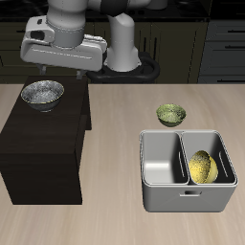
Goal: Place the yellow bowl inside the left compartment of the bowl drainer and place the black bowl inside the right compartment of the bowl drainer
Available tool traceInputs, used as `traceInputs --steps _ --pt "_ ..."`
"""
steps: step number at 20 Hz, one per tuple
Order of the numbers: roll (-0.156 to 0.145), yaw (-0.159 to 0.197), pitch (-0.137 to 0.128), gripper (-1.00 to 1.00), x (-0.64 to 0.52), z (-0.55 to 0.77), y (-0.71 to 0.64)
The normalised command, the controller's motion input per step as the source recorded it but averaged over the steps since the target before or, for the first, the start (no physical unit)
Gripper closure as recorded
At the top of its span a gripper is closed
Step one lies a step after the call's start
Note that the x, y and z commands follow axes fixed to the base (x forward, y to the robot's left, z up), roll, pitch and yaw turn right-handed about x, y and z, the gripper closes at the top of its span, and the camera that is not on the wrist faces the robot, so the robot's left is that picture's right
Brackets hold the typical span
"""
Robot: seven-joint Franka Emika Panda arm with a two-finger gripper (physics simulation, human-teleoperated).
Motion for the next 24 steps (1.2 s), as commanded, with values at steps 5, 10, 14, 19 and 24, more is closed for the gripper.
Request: traceInputs --steps 5,10,14,19,24 --pt "-0.024 -0.017 0.031 -1.00 0.03 -0.25 -0.11" --pt "-0.022 -0.022 0.034 -1.00 0.02 -0.24 -0.08" --pt "0.009 -0.014 0.032 -1.00 0.05 -0.26 0.02" --pt "0.019 -0.019 0.018 1.00 0.01 -0.21 0.06" --pt "0.012 -0.010 0.013 1.00 0.03 -0.10 0.08"
